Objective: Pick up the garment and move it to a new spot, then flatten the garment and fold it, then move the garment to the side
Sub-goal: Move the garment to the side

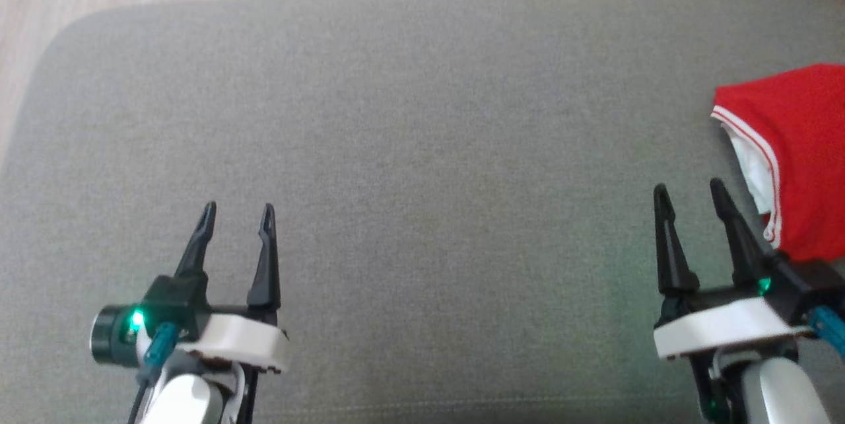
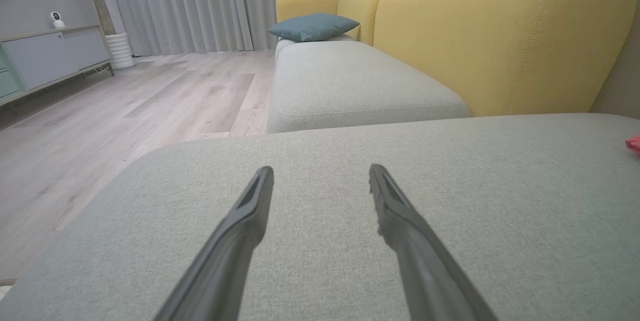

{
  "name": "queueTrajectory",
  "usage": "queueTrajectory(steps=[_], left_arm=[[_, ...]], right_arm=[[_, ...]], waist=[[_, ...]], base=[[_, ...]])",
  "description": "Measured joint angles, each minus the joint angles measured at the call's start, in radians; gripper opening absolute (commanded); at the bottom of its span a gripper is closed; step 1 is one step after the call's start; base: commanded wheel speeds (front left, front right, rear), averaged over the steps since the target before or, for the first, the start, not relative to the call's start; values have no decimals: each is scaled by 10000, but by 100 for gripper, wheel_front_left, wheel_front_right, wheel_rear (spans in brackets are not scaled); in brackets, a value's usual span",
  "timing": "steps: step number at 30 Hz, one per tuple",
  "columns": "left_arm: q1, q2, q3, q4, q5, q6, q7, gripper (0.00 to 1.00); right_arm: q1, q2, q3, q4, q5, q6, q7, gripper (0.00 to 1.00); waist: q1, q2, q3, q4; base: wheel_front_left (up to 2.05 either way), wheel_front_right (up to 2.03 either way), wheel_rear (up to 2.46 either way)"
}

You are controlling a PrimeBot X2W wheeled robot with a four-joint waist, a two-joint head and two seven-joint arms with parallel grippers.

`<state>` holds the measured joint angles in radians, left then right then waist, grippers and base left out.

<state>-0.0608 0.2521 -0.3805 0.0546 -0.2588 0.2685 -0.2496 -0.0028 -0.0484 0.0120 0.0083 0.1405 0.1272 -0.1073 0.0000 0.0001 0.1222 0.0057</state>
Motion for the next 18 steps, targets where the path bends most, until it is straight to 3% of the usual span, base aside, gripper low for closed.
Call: queueTrajectory(steps=[18], left_arm=[[987,263,-19,221,-84,44,0,100]], right_arm=[[1069,21,40,-144,169,0,474,100]], waist=[[0,0,-1185,12]], base=[[0,0,0]])
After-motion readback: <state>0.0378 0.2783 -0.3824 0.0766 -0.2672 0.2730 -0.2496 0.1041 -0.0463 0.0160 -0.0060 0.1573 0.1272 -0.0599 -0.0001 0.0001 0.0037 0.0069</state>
